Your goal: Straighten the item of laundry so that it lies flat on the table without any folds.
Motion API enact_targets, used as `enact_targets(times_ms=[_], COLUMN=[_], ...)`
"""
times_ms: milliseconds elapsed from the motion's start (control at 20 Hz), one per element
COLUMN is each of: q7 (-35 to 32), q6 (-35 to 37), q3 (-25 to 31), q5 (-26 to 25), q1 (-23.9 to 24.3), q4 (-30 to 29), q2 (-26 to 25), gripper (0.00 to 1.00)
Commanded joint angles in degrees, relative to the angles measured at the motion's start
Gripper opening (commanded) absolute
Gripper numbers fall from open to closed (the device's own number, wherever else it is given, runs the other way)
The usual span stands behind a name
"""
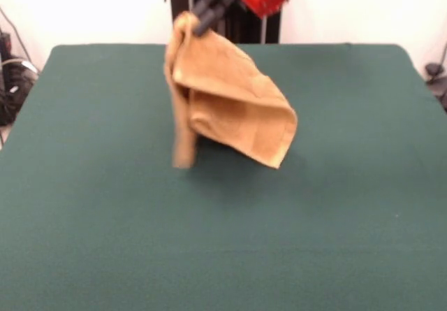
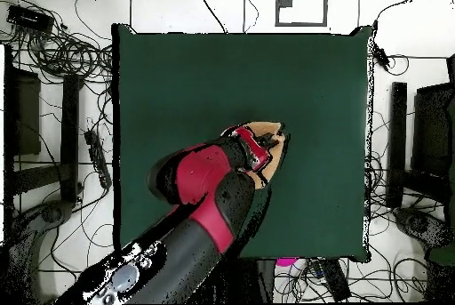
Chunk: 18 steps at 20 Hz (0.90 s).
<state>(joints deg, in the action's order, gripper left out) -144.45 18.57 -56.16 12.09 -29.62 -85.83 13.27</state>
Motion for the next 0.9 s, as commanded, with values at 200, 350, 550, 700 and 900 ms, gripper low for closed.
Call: enact_targets(times_ms=[200,350,550,700,900], q7=[-10.62,-10.25,-8.88,-7.88,-8.39], q6=[9.82,12.41,16.11,17.61,20.69], q3=[-8.03,-10.21,-12.28,-12.07,-9.97], q5=[1.49,1.16,0.34,0.3,1.74], q1=[-2.79,-4.13,-5.43,-5.79,-5.25], q4=[0.85,0.34,0.46,0.32,0.81], q2=[0.33,0.51,0.6,2.38,3.42], gripper=[0.0,0.0,0.0,0.0,0.0])
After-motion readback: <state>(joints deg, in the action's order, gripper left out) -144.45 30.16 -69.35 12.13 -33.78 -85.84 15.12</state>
